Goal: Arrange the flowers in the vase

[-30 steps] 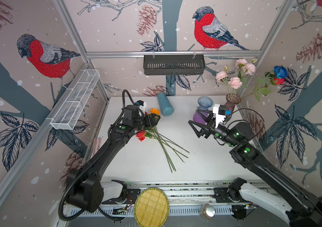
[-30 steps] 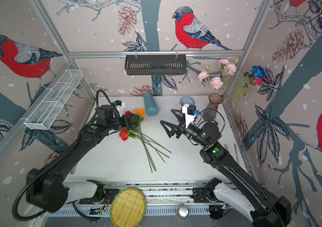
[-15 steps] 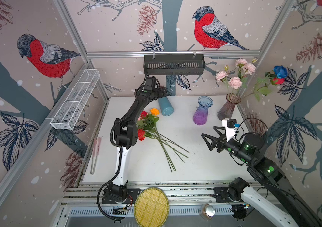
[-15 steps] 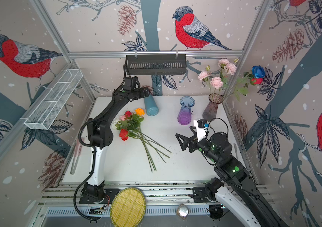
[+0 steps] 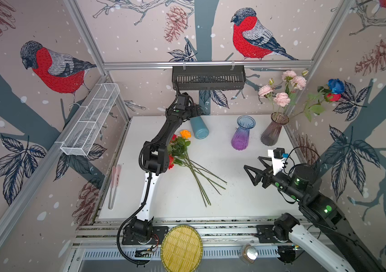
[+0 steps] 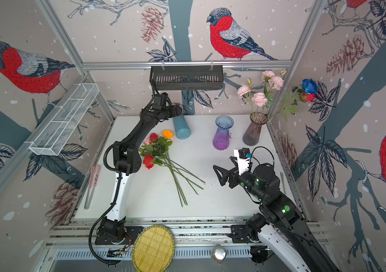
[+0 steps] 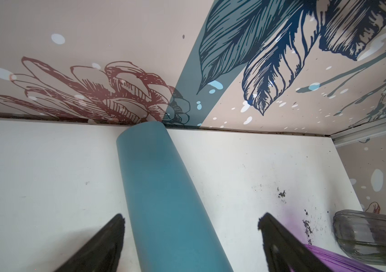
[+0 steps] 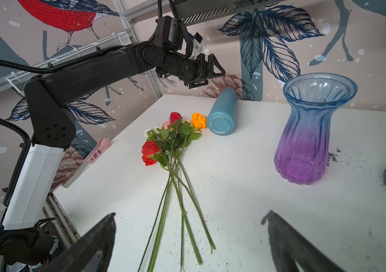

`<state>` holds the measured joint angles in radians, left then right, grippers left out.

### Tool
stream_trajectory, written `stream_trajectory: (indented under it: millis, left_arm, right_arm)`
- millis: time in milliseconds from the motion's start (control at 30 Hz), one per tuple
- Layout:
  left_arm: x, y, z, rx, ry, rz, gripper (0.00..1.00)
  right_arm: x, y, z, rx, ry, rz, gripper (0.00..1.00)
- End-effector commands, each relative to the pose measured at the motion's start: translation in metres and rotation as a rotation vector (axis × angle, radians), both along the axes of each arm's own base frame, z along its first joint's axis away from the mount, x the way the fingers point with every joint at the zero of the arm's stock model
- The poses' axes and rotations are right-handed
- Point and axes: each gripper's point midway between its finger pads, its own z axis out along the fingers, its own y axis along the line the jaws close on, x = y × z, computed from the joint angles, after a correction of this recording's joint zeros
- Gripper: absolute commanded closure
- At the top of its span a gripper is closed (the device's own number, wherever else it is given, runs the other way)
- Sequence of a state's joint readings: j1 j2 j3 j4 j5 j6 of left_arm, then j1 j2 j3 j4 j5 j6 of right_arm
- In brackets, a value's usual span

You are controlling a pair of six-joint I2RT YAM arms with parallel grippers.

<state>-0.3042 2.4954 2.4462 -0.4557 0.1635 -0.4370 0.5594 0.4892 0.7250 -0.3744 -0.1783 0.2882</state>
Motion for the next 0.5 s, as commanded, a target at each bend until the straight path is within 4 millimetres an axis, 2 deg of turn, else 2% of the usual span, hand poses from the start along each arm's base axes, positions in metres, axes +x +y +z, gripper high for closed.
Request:
stream_trajectory:
  millis: [0,167,367,467]
  left_arm:
    - [0.0,0.0,-0.02,0.003,0.04,0.007,0.1]
    - [-0.006,-0.002,-0.051,0.069,0.096,0.0,0.1]
    - [-0.016,-0.014,-0.074,0.154,0.12,-0.032,0.1]
    - [-0.021,-0.013,-0.087,0.222,0.14,-0.03,0.1]
  right_arm:
    - [0.001,-0.002,0.003,0.0,-0.01,-0.011,0.01]
    - [-0.001,-0.003,0.006,0.014,-0.007,-0.012,0.01]
    - [-0.002,-0.002,0.004,0.028,0.001,-0.011,0.01]
    - [-0.002,-0.003,0.007,0.028,-0.007,-0.011,0.01]
